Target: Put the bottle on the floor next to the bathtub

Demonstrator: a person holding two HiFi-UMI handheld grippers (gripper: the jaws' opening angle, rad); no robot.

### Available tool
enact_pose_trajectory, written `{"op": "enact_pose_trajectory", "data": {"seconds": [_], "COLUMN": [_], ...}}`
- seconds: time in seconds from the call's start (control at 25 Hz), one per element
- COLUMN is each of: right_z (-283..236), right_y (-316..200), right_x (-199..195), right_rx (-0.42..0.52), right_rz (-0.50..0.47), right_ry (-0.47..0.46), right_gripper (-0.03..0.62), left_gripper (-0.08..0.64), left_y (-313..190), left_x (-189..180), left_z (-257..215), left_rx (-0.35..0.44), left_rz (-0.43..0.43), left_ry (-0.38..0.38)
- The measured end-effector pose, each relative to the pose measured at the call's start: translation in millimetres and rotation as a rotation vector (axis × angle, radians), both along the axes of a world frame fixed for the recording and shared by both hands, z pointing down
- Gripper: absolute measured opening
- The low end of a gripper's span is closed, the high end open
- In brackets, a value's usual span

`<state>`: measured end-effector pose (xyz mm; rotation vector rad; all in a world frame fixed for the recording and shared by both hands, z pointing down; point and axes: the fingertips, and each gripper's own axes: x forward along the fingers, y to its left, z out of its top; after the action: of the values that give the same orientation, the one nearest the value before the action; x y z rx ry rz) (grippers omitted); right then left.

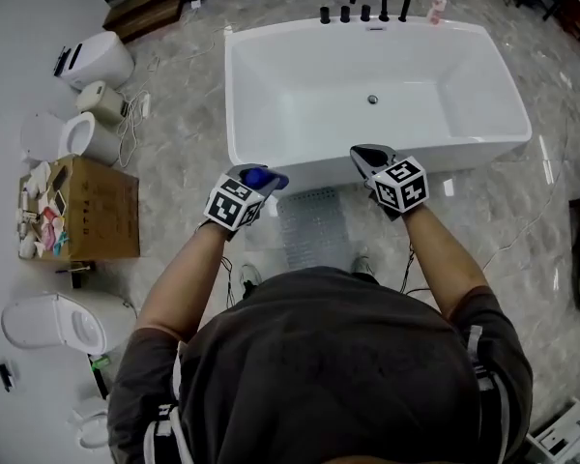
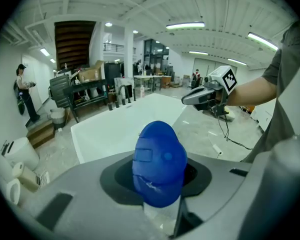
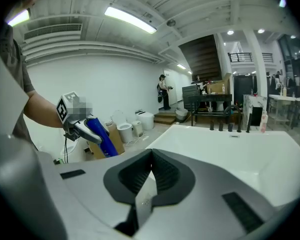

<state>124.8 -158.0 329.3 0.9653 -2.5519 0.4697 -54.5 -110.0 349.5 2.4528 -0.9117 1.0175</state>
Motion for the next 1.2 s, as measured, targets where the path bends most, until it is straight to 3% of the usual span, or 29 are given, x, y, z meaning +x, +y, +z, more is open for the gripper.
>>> {"op": "enact_pose_trajectory", "data": {"seconds": [0.2, 0.44, 0.96, 1.2], "right_z": [28.2, 77.3, 276.5, 375.5], "right_y": [-0.7, -4.7, 19.1, 25.8], "right_x": [-37.5, -57.9, -58.2, -54.5], "right_rx": [-0.051, -0.088, -0.223, -0.272], "right_rz": [0.068, 0.053, 0.019, 0.057], "right_ry": [0.035, 0.075, 0.153, 0.155], "right_gripper": [-0.008, -0.008, -0.008, -0.008], "left_gripper": [0.138, 0.138, 0.138, 0.138], "left_y": [-4.1, 2.1, 16.1, 21.4], "left_x": [-41.7, -56.5, -38.9, -34.7], "left_z": [27.8, 94.8, 321.7, 434.5], "left_rx": [-0.032, -0.072, -0.225, -0.244], "left_rz": [0.066, 0.134, 0.187, 0.243], "left_ry": [-0.009, -0.047, -0.133, -0.213]}}
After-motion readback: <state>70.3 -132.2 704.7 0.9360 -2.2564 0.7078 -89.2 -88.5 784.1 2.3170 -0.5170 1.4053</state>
